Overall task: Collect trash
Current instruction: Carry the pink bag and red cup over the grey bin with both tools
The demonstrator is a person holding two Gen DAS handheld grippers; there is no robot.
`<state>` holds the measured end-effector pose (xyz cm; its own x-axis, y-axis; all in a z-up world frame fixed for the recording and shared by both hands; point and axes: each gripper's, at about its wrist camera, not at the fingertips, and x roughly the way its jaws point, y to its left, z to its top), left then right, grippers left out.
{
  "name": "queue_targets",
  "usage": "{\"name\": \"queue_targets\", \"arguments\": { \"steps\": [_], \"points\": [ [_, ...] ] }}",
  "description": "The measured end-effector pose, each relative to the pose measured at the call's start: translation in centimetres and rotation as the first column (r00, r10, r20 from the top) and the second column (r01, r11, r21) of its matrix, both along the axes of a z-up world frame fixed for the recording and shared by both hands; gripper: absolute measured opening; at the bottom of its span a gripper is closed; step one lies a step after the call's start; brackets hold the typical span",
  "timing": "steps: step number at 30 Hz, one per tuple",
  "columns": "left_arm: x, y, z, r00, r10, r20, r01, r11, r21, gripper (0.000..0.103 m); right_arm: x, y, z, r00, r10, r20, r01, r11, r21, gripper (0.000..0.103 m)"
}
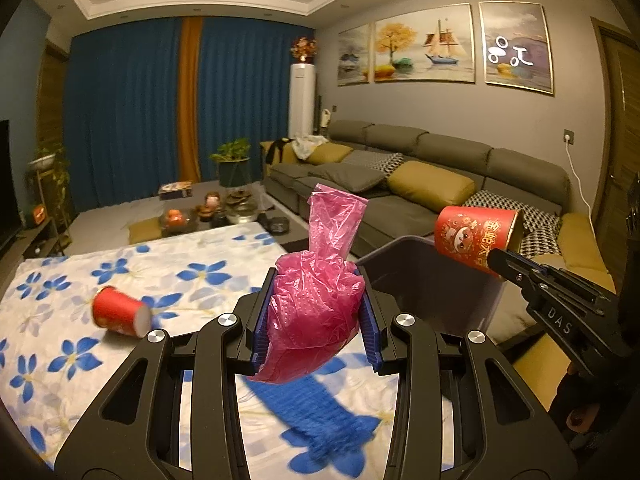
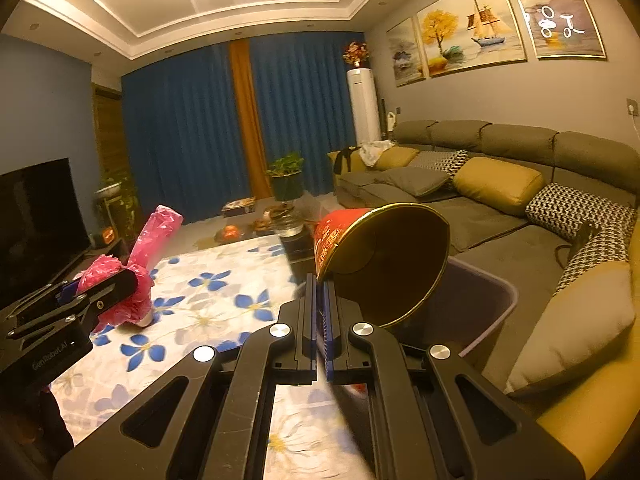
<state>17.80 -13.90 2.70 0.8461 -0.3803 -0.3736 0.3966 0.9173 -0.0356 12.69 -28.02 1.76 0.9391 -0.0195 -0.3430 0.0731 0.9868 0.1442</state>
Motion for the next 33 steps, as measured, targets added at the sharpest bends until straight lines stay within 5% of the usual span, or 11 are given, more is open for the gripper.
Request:
{"name": "queue_targets", "arguments": {
  "steps": [33],
  "points": [
    [9.1, -12.0, -2.4, 0.967, -0.240, -0.087, 0.233, 0.969, -0.084, 0.037, 3.4, -6.5, -1.2, 0.993, -0.116, -0.031, 0.118, 0.992, 0.039, 0.004]
  ]
}}
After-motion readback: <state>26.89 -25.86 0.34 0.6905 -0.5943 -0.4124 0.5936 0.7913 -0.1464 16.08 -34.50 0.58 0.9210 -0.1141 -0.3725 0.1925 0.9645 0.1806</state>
